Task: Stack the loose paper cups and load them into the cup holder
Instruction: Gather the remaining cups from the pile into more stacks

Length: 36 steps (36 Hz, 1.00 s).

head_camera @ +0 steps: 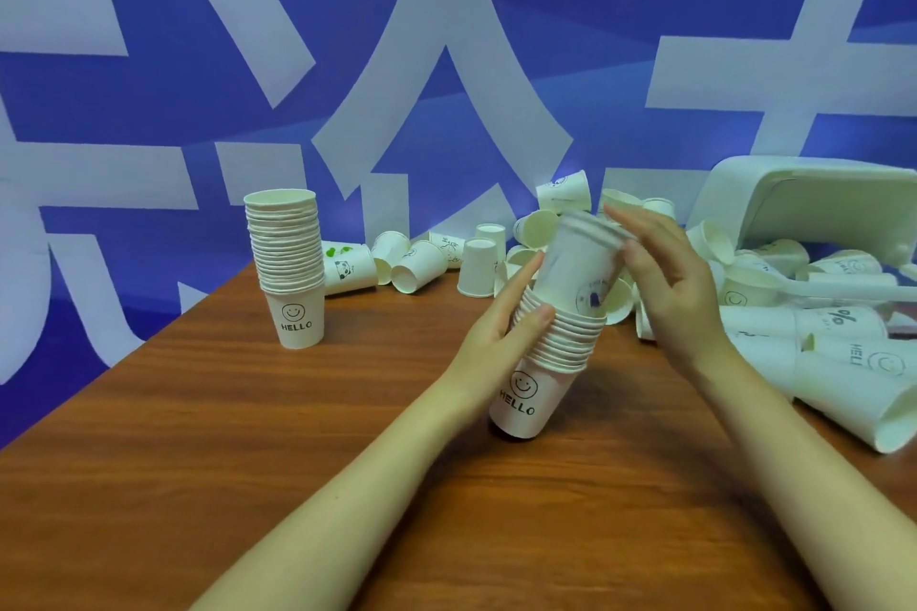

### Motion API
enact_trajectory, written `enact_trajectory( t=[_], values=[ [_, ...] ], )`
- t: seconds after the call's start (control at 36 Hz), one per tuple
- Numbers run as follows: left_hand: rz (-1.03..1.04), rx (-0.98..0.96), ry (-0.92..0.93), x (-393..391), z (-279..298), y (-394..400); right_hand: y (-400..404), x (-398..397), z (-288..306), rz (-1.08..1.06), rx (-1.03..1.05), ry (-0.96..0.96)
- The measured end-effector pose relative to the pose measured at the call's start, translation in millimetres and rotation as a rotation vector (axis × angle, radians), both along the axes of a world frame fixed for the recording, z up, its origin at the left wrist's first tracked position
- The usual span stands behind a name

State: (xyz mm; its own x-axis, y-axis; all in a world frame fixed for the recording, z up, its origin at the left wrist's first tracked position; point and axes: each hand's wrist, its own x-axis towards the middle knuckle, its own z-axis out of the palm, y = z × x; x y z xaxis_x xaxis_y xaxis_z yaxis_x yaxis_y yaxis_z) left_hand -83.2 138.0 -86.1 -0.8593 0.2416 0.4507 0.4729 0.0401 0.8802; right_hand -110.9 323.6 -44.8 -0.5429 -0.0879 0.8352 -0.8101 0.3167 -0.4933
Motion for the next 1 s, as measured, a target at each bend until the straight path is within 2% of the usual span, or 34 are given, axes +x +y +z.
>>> enact_trajectory(
  t=[0.11,0.28,0.44,0.58,0.67,0.78,1.0],
  values=[
    [-0.022,0.034,0.016,2.1,-2.2,6.9,-8.4,8.5,-4.5,0.052,0.023,-0.026],
    [0.046,0.159,0.011,-2.6,-5.2,2.9,-25.4,3.4,-28.6,0.115,0.162,-0.123],
    [0.092,0.250,-0.015,-9.1,-11.0,-0.9,-36.0,8.9,-36.5,0.151,0.077,-0.214],
    [0.114,0.286,-0.051,-11.4,-10.7,-1.9,-42.4,9.4,-50.8,0.157,0.119,-0.301],
    [0.224,0.236,-0.049,-13.9,-10.0,-5.3,-42.5,8.4,-53.7,0.200,0.064,-0.387],
    [0.304,0.135,-0.030,-16.1,-13.4,-7.6,-29.7,-5.4,-54.1,0.222,-0.114,-0.487],
    [0.437,-0.102,0.015,-43.4,-20.6,-9.0,28.9,-30.4,-40.7,-0.154,-0.313,-0.487]
  ],
)
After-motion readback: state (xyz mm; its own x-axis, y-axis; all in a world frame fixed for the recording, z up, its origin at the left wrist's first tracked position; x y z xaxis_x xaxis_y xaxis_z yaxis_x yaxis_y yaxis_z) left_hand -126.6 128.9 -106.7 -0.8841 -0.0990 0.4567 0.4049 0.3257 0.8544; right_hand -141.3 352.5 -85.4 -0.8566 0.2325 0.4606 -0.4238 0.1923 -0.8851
